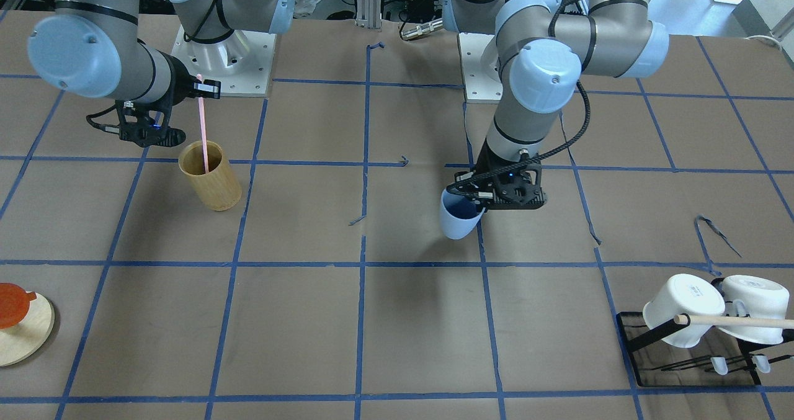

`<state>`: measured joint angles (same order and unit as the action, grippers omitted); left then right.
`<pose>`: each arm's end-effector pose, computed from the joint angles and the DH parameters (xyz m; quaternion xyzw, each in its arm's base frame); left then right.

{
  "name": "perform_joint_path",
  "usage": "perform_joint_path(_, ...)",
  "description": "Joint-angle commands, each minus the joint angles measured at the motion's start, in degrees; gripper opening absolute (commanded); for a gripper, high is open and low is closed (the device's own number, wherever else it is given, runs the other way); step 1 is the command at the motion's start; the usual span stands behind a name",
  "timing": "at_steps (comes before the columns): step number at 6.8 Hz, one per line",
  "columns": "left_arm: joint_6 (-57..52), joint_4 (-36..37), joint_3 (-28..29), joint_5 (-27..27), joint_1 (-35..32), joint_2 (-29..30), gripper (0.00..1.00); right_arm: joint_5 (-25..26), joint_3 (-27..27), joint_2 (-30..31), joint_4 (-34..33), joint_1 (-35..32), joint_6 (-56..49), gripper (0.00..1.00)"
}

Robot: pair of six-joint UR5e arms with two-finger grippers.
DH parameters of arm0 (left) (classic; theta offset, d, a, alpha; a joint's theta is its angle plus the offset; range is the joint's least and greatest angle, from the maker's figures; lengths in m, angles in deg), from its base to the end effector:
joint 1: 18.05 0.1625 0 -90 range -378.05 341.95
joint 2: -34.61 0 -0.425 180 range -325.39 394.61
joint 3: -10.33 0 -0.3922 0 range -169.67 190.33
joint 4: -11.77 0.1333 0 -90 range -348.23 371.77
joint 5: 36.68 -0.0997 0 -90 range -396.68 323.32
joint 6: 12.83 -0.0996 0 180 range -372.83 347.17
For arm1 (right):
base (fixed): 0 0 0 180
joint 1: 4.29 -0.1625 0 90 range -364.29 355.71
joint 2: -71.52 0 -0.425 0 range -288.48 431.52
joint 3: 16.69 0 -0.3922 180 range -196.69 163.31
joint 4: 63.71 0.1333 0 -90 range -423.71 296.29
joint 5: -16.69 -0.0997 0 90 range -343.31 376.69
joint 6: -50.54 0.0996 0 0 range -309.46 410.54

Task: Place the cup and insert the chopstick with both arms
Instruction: 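Carry the blue cup farther from the robot with the left gripper and set it down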

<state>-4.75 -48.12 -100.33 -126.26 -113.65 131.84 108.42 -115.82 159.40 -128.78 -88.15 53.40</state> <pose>-0.1825 -0.4881 0.3050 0.0216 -0.9996 0.0188 0.0059 0.0844 -0.4336 0.3715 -0.0699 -0.9479 -0.3108 0.0055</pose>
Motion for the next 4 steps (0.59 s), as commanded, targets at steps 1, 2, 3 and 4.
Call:
perform_joint_path(1,14.9,0.7,3.9,2.9,-8.3,3.1,0.00,-0.7,6.3,-1.0,4.3,0.0,4.1,0.15)
perform_joint_path(2,19.0,0.8,8.0,6.2,-9.1,5.7,0.00,-0.7,7.7,-1.0,7.4,0.0,4.3,0.15)
perform_joint_path(3,21.0,0.6,10.8,5.7,-9.9,8.0,0.00,-0.8,8.9,-1.0,9.9,0.3,4.3,0.15)
perform_joint_path(4,20.7,0.8,12.8,2.6,-10.1,9.7,0.00,-0.7,9.7,-1.0,11.1,1.0,4.3,0.15)
